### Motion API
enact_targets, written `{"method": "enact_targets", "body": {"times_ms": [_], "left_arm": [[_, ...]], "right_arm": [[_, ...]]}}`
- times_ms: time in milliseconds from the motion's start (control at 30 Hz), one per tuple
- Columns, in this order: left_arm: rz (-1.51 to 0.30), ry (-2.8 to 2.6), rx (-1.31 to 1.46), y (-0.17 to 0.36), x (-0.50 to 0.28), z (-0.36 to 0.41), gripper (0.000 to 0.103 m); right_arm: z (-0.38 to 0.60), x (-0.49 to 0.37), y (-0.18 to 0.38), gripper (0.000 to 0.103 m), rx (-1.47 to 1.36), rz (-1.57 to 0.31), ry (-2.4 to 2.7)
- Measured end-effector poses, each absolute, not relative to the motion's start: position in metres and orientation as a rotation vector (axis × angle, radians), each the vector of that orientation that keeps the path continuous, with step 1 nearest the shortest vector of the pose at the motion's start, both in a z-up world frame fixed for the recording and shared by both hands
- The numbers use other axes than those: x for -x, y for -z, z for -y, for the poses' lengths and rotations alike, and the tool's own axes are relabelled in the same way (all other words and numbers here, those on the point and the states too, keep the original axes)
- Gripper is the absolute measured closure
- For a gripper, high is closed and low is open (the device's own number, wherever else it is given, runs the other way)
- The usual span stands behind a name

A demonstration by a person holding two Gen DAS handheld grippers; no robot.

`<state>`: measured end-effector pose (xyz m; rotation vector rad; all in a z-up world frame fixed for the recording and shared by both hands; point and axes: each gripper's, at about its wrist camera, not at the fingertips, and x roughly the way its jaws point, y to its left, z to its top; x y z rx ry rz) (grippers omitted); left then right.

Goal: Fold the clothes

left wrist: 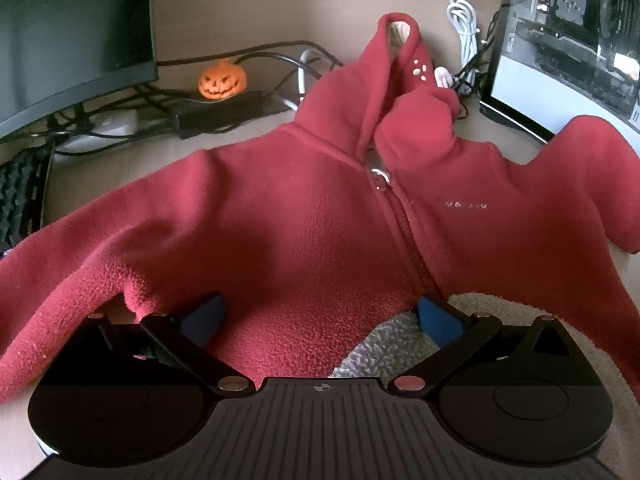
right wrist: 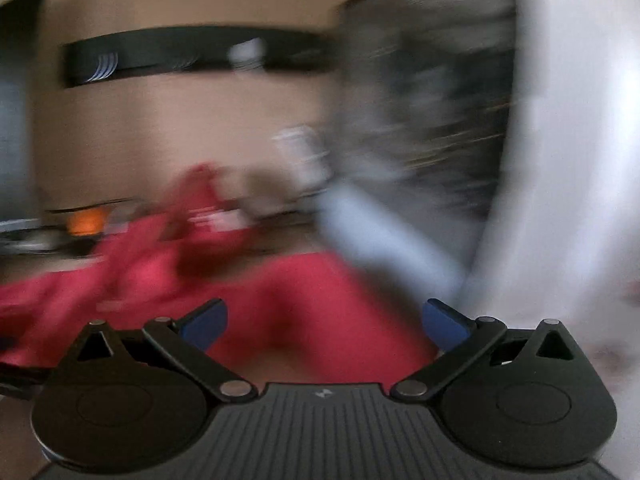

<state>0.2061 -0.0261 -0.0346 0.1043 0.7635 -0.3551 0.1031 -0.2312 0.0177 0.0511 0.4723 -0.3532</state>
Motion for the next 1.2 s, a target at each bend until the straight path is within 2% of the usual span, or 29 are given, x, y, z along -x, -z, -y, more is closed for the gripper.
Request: {"method": "enact_targets", "body": {"times_ms": [233,600,767,933,1100,1200], "left_arm": [[-0.768,0.338,-0.116,0.035,-0.202,0.024,0.0],[-0.77,0.236,-0.076,0.034,-0.178,0.009,0.0],[-0.773,0.17,-0.052,0.034,-0.178,0.003,0.0],[-0.778,0.159,-0.066,0.032,-0.175,-0.006,0.0],[-0.78,0.207,-0.093,0.03,-0.167,-0.021,0.0],[-0.779,0.211,-0.09,0.029,-0.166,-0.025,0.0]], "right_arm": [[0.21,-0.231,0.038,0.0,-0.19,-0.705,0.131],[0.172,-0.281,0.08,0.0,0.015,-0.754,0.144],[0.159,-0.318,0.076,0.0,0.059,-0.757,0.003],[0.188,-0.278,0.057,0.0,-0.106,-0.796,-0.053],[0.256,-0.207,0.046,0.0,-0.288,-0.885,0.219],[0.26,-0.168,0.017,0.0,-0.298,-0.748,0.218]]}}
